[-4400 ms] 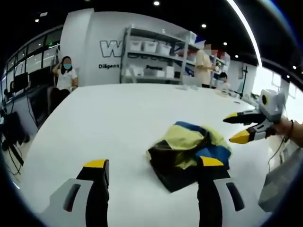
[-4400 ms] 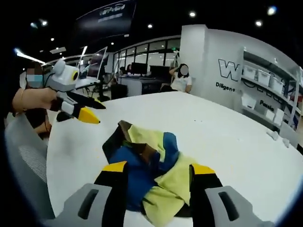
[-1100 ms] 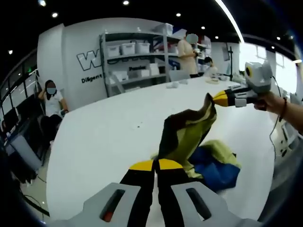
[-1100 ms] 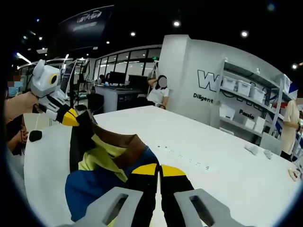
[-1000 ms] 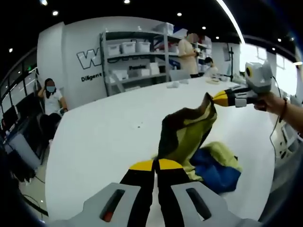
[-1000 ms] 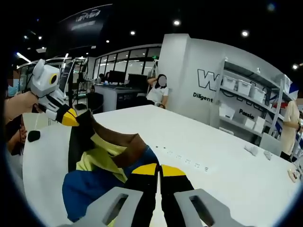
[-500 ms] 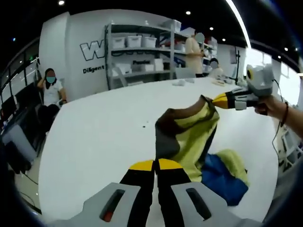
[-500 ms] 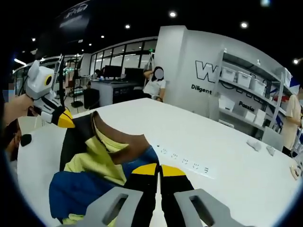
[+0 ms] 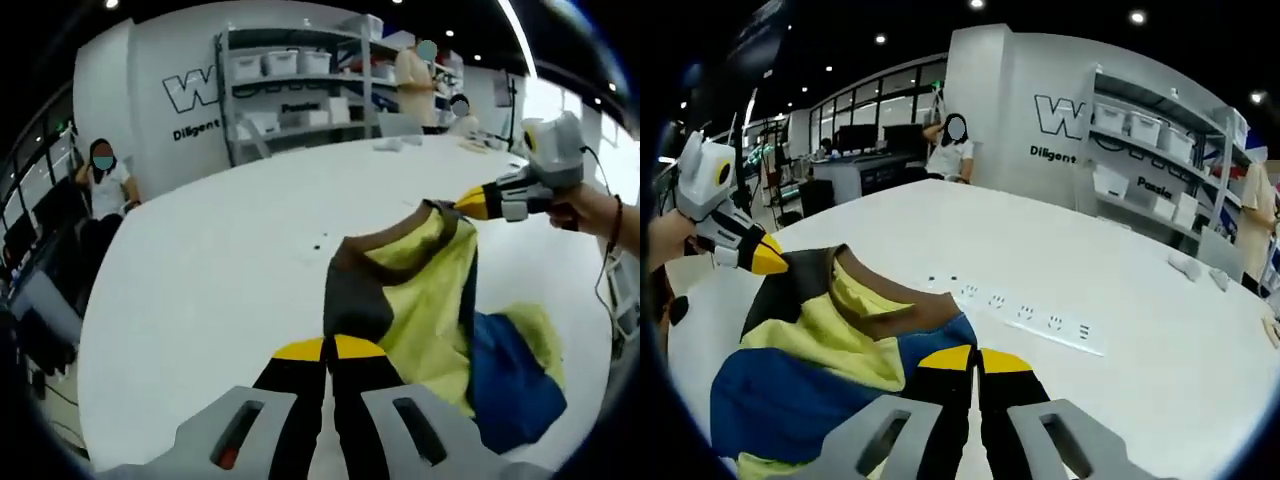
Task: Fold the garment on the visible template until the final outline fits inside the template.
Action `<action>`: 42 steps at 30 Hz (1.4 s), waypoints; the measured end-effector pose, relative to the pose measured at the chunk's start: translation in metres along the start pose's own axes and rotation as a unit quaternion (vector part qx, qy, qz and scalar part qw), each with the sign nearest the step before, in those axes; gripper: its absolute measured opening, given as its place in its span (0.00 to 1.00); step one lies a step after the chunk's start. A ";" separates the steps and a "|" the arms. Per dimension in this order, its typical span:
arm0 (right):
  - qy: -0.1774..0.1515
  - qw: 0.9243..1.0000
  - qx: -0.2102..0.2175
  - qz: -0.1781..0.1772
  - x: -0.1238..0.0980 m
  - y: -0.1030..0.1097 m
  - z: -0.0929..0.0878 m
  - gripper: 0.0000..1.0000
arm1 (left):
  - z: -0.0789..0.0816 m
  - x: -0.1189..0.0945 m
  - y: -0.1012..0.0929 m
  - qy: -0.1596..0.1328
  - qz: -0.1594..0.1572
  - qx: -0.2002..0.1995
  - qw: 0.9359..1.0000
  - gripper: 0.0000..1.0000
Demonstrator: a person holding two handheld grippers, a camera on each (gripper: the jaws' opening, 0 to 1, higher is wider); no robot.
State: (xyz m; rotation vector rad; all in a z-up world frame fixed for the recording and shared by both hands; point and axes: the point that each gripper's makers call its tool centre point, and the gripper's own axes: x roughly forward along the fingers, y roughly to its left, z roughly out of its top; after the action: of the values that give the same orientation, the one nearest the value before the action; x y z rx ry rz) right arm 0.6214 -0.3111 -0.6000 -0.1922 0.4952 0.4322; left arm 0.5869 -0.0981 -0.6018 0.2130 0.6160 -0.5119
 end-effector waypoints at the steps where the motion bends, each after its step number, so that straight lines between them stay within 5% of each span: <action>1: 0.005 1.000 0.002 -0.001 0.004 -0.002 -0.003 0.00 | -0.002 0.004 0.000 0.006 -0.001 0.002 1.000 0.00; 10: 0.044 0.999 0.012 -0.007 0.033 -0.005 -0.028 0.00 | -0.028 0.035 0.010 0.050 0.005 0.007 0.999 0.00; 16: 0.068 0.998 0.008 -0.008 0.048 -0.005 -0.038 0.00 | -0.031 0.044 0.013 0.056 0.009 0.031 0.998 0.00; 29: 0.096 0.995 0.010 -0.018 0.059 -0.010 -0.051 0.00 | -0.038 0.054 0.019 0.069 0.028 0.018 0.997 0.00; 33: 0.088 0.995 0.025 -0.027 0.058 -0.013 -0.046 0.00 | -0.039 0.051 0.024 0.069 0.038 0.004 0.997 0.05; 38: 0.072 0.995 0.069 -0.027 0.052 -0.011 -0.038 0.00 | -0.030 0.041 0.021 0.051 0.023 -0.063 0.996 0.14; 42: 0.056 0.992 0.108 -0.027 0.043 -0.007 -0.030 0.13 | -0.025 0.029 0.024 0.045 0.029 -0.057 0.997 0.23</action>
State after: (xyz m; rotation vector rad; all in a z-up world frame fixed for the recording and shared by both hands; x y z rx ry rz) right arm 0.6465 -0.3108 -0.6470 -0.0215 0.6408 0.3140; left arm 0.6068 -0.0809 -0.6385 0.1463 0.7230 -0.4123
